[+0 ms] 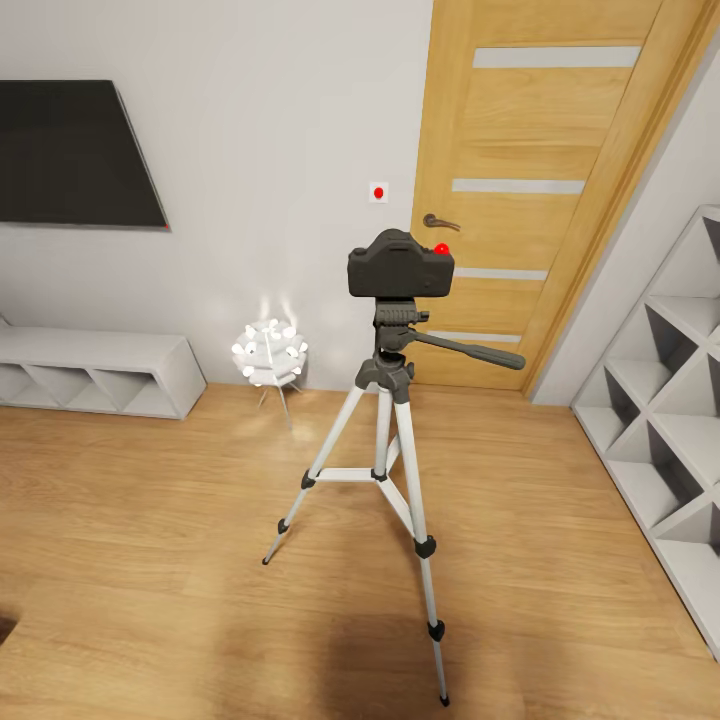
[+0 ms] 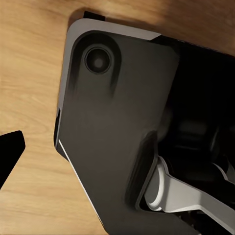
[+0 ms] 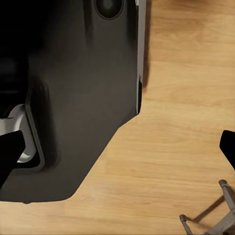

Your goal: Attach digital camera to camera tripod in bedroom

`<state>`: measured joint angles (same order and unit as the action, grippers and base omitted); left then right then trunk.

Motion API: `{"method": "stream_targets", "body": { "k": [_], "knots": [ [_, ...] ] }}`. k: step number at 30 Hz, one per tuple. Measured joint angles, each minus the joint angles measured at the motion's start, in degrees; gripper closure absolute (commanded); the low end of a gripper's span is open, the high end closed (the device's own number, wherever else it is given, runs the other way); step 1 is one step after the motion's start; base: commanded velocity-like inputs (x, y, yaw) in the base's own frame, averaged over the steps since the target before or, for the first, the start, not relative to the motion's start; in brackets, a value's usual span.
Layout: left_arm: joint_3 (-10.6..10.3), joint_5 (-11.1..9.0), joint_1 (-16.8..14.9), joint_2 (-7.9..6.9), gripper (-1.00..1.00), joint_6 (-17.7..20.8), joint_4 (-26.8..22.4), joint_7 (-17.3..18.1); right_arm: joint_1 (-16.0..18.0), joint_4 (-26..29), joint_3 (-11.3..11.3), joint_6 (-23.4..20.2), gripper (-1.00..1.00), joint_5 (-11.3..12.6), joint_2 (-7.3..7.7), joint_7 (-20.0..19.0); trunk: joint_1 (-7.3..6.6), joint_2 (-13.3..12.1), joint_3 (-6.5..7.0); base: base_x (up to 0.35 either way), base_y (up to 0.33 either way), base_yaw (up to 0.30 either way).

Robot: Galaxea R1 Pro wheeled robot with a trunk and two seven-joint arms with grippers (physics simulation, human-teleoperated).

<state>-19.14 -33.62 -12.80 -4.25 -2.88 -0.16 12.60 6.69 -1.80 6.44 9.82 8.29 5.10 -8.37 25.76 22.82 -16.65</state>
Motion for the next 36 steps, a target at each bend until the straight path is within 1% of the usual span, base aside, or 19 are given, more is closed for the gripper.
{"method": "stream_targets", "body": {
  "k": [9,21,36],
  "knots": [
    [0.0,0.0,0.0,0.01,-1.00,0.0,0.0,0.0,0.0,0.0,0.1,-0.1,-1.00,-0.2,-0.05,0.0,0.00,0.0,0.00,0.000,0.000,0.000],
    [0.0,0.0,0.0,-0.03,-1.00,0.0,0.0,0.0,0.0,0.0,0.0,-0.6,-1.00,0.4,-0.13,0.6,0.00,0.0,0.04,0.000,0.000,0.000],
    [-0.1,0.1,0.0,-0.10,-1.00,-0.7,-0.1,0.1,0.0,0.0,-0.1,-0.5,-1.00,0.5,-0.34,0.7,0.00,0.0,1.15,0.000,0.000,0.000]
  ]
}}
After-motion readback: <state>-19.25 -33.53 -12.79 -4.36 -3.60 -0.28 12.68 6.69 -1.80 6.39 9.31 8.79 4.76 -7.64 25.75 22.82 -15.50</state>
